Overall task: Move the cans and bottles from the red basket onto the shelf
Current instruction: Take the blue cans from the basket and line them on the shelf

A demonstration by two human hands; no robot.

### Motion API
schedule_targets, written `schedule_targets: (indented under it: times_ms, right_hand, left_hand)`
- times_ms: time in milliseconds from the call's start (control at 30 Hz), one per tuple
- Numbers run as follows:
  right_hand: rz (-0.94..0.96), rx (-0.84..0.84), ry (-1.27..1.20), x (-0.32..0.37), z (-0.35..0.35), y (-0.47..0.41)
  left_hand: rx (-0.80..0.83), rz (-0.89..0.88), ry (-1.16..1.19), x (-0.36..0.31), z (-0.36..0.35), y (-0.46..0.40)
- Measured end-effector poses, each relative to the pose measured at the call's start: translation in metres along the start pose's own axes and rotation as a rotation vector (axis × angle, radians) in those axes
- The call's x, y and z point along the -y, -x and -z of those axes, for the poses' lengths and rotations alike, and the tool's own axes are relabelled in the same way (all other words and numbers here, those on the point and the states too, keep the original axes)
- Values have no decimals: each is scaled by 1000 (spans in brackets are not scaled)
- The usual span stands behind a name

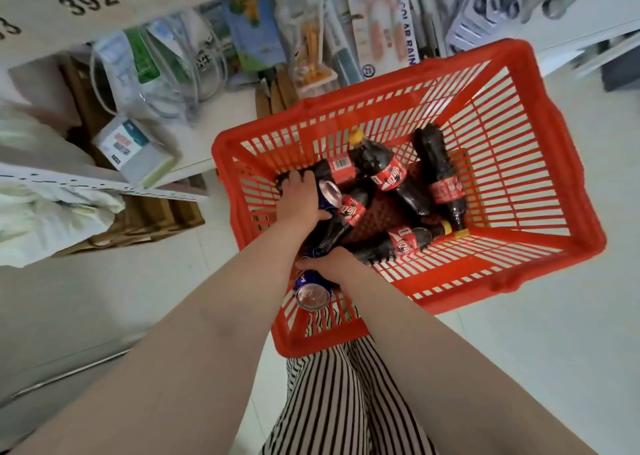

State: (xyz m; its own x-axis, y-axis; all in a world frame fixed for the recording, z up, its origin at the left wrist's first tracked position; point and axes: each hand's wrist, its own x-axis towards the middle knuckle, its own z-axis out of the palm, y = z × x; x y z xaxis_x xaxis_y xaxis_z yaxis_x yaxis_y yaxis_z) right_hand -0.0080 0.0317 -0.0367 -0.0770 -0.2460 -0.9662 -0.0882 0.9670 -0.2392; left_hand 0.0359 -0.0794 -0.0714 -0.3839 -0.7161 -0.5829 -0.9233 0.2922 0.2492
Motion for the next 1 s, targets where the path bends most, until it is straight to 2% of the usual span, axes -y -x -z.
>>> schedule_targets:
  times_ms: [67, 267, 367, 467, 567, 733, 833, 900, 1000]
  right_hand:
    - [0, -4, -34, 1, 7, 4]
    - [25, -66, -109, 5, 69, 61]
    - [60, -74, -322, -5, 105, 112]
    - [156, -18, -571, -22, 126, 178]
    - [304, 19, -817, -47, 129, 235]
    - [557, 4, -1079, -87, 115, 305]
    - [665, -19, -1231, -110, 112, 337]
    - [703, -40, -1324, -130, 112, 356]
    - [724, -87, -1459, -164, 112, 383]
  left_hand:
    - [7, -30, 65, 0, 2, 0]
    - [-55, -33, 534, -5, 51, 32]
    - [-38, 21, 815, -16, 92, 64]
    - [101, 88, 1183, -33, 133, 110]
    - [212, 43, 1373, -50, 165, 151]
    - [397, -89, 1435, -87, 197, 209]
    - [450, -59, 1391, -116, 208, 243]
    - [490, -48, 1322, -137, 210, 263]
    - [586, -60, 1337, -175, 205, 292]
